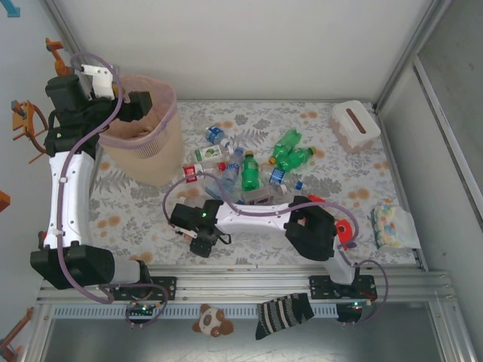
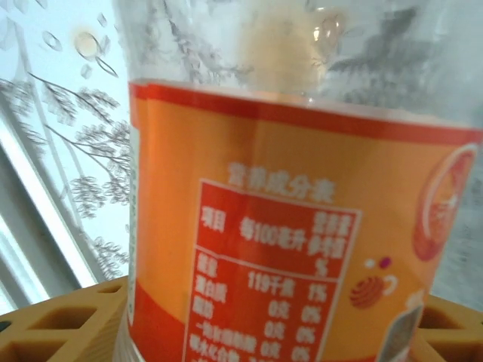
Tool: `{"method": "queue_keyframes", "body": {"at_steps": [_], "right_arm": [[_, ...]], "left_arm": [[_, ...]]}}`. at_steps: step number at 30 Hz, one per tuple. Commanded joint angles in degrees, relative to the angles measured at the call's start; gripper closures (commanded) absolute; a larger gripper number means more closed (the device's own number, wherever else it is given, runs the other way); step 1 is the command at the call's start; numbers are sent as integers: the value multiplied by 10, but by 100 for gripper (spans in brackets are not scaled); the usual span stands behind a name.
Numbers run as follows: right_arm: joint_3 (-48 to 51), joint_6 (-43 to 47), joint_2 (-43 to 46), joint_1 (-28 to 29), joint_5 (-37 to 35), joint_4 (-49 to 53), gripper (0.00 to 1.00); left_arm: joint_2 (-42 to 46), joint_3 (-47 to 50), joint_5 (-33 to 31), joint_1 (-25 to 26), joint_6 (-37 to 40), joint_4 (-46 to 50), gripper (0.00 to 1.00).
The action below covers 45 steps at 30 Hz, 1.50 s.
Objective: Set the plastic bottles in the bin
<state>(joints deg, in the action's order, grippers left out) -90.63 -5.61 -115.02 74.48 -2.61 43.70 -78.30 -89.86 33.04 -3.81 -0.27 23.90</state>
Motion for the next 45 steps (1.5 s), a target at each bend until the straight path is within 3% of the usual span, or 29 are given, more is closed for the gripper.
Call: {"method": "queue_keyframes", "body": {"at_steps": [1, 16, 27, 33, 45], "right_arm": [[25, -17, 68, -5, -19, -54, 39], [165, 10, 300, -111, -1, -235, 40], [213, 44, 428, -190, 65, -373, 40], [208, 70, 464, -194, 86, -415, 40], [210, 71, 504, -195, 149, -476, 42]], "left_arm": [[17, 17, 49, 0, -32, -52, 13], [59, 69, 173, 18, -135, -192, 12], [80, 68, 228, 101, -164, -246, 11], [93, 78, 236, 156, -180, -271, 9], [109, 81, 284, 270, -142, -275, 4]]}}
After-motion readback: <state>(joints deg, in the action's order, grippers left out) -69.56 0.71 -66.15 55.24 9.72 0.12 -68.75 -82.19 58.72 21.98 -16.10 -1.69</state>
